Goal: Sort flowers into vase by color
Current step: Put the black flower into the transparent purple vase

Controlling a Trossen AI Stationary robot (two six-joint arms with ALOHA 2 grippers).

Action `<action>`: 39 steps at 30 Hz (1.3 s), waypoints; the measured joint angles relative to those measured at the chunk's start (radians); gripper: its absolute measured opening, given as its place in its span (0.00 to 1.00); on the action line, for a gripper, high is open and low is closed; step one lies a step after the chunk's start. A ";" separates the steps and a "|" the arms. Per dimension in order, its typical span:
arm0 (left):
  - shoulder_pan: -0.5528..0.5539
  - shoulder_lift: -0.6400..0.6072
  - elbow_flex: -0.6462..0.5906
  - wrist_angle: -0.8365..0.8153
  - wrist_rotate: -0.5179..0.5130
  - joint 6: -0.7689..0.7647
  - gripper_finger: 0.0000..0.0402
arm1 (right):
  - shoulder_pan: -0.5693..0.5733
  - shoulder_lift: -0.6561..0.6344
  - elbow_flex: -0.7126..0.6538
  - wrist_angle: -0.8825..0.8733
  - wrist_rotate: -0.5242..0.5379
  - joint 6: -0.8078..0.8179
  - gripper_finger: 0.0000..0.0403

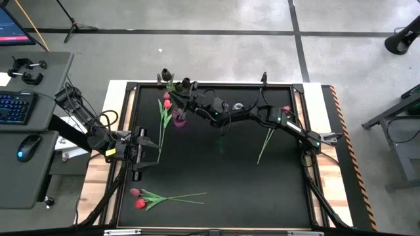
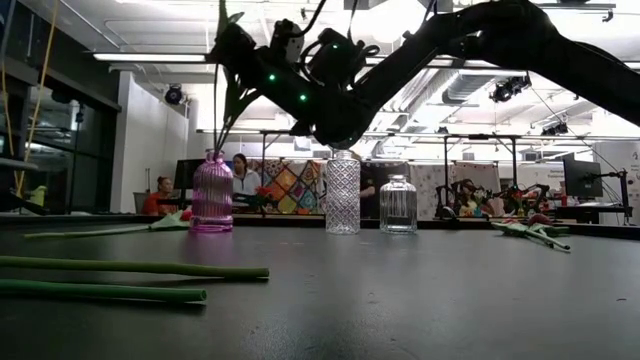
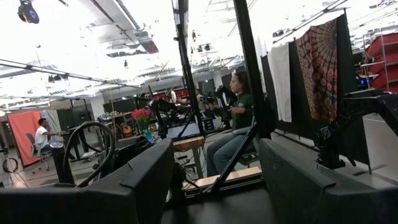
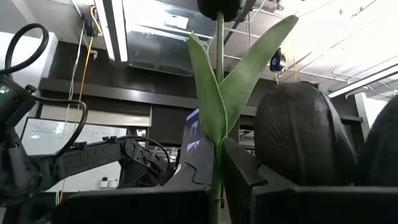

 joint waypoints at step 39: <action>-0.007 0.000 0.000 -0.008 -0.037 0.000 0.56 | 0.098 -0.002 0.000 -0.110 0.304 -0.170 0.62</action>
